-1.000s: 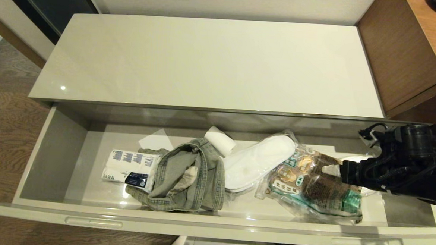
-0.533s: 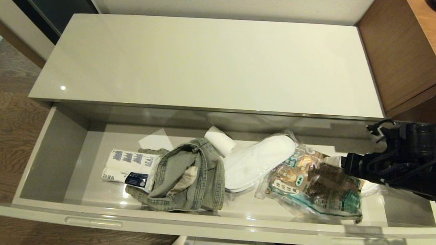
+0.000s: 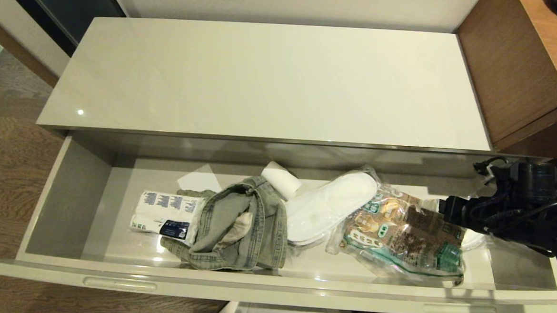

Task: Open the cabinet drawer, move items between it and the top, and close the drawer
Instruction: Take out the solid drinks from the drawer

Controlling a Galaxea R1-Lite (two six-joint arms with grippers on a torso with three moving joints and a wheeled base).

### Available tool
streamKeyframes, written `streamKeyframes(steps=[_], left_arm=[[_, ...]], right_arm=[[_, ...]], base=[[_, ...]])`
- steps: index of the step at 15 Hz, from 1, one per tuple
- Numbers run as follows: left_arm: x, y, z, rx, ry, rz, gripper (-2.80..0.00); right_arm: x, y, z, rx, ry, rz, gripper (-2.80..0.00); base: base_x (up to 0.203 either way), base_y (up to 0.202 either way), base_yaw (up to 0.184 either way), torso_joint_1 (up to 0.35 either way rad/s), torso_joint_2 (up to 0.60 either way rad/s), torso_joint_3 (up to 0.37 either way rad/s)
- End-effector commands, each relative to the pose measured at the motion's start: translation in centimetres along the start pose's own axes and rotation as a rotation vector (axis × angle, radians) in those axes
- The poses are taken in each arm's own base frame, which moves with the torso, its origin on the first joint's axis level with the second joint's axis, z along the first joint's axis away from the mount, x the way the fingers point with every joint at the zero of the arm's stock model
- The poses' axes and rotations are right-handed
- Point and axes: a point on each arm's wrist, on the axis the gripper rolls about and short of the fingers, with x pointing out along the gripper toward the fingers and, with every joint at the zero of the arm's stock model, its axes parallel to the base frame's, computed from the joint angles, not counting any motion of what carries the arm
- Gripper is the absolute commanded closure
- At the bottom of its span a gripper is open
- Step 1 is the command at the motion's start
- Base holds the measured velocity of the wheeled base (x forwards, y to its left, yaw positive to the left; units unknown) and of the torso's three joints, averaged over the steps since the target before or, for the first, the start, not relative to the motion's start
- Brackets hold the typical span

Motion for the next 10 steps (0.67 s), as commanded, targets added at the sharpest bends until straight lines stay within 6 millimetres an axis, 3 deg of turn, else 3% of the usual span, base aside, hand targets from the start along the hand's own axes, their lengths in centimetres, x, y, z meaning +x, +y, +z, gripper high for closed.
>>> streamKeyframes(steps=[1,10], left_arm=[[0.0,0.0,0.0,0.0,0.001,0.0,0.0],[0.0,0.0,0.0,0.0,0.001,0.0,0.0]], right_arm=[[0.6,-0.6,-0.3,0.011,0.016,-0.013,-2.8],[2.6,-2.3,-1.7,0.046,0.071,-0.052,-2.8]], base=[[0.0,0.0,0.0,0.0,0.0,0.0],[0.0,0.0,0.0,0.0,0.0,0.0]])
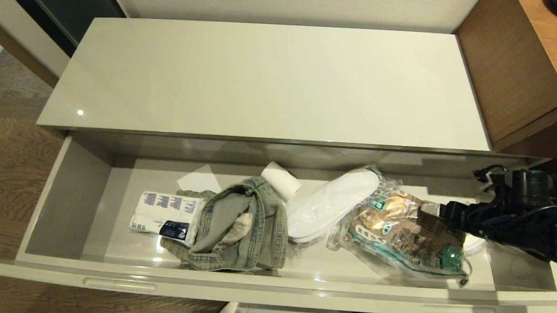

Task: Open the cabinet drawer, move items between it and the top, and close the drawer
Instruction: Take out the solid drinks from the drawer

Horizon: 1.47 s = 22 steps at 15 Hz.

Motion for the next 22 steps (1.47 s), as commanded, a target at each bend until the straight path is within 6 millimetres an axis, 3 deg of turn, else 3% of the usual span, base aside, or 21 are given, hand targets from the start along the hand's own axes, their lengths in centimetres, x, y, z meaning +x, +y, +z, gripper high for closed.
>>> streamKeyframes(steps=[1,22], left_arm=[[0.0,0.0,0.0,0.0,0.001,0.0,0.0],[0.0,0.0,0.0,0.002,0.001,0.0,0.0]], right_arm=[[0.5,-0.2,-0.4,0.007,0.02,-0.004,-2.8],[0.2,-3.8,-1.3,0.072,0.043,-0.099,-2.8]], base=[[0.0,0.0,0.0,0.0,0.0,0.0],[0.0,0.0,0.0,0.0,0.0,0.0]])
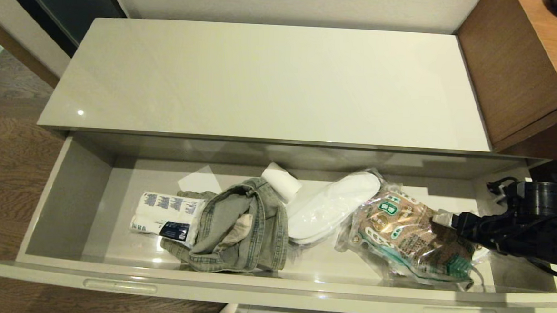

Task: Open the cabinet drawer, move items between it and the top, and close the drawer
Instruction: Take out the solid drinks from the drawer

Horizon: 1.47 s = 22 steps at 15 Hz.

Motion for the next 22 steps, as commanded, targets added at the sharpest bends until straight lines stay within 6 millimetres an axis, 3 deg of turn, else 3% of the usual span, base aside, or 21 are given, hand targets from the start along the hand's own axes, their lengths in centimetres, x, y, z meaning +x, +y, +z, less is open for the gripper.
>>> streamKeyframes(steps=[1,6,10,13,22], left_arm=[[0.0,0.0,0.0,0.0,0.001,0.0,0.0],[0.0,0.0,0.0,0.0,0.001,0.0,0.0],[0.0,0.0,0.0,0.0,0.001,-0.003,0.0],[0.0,0.0,0.0,0.0,0.001,-0.001,0.0],[0.0,0.0,0.0,0.002,0.001,0.0,0.0]], right_arm=[[0.2,-0.3,0.0,0.008,-0.001,-0.009,-2.8],[-0.1,0.1,0.1,-0.001,-0.009,0.008,-2.8],[-1.1,0.5,1.9,-0.007,-0.085,0.02,-2.8],[-1.5,0.6,2.0,-0.011,-0.097,0.023,-2.8],[-1.1,-0.1,-0.4,0.012,-0.011,-0.011,-2.8]], base=[[0.0,0.0,0.0,0.0,0.0,0.0],[0.0,0.0,0.0,0.0,0.0,0.0],[0.0,0.0,0.0,0.0,0.0,0.0],[0.0,0.0,0.0,0.0,0.0,0.0],[0.0,0.0,0.0,0.0,0.0,0.0]])
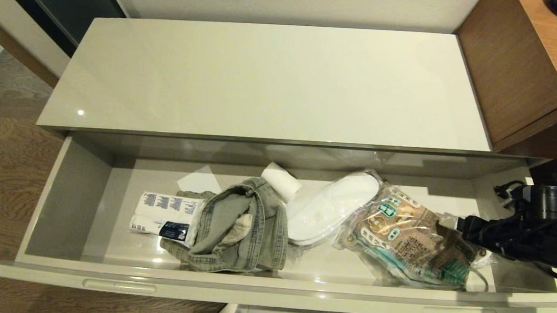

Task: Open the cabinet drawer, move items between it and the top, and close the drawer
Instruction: Take out the solid drinks from the drawer

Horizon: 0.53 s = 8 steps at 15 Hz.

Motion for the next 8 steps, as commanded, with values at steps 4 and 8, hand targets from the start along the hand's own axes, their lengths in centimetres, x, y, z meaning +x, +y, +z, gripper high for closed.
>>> streamKeyframes(steps=[4,8], left_arm=[[0.01,0.0,0.01,0.004,0.001,-0.002,0.0],[0.01,0.0,0.01,0.004,0.001,0.0,0.0]], right_arm=[[-0.26,-0.02,-0.27,0.034,-0.001,-0.029,-2.8],[0.29,0.47,-0.55,0.025,-0.004,-0.087,-2.8]], base=[[0.0,0.0,0.0,0.0,0.0,0.0],[0.0,0.0,0.0,0.0,0.0,0.0]])
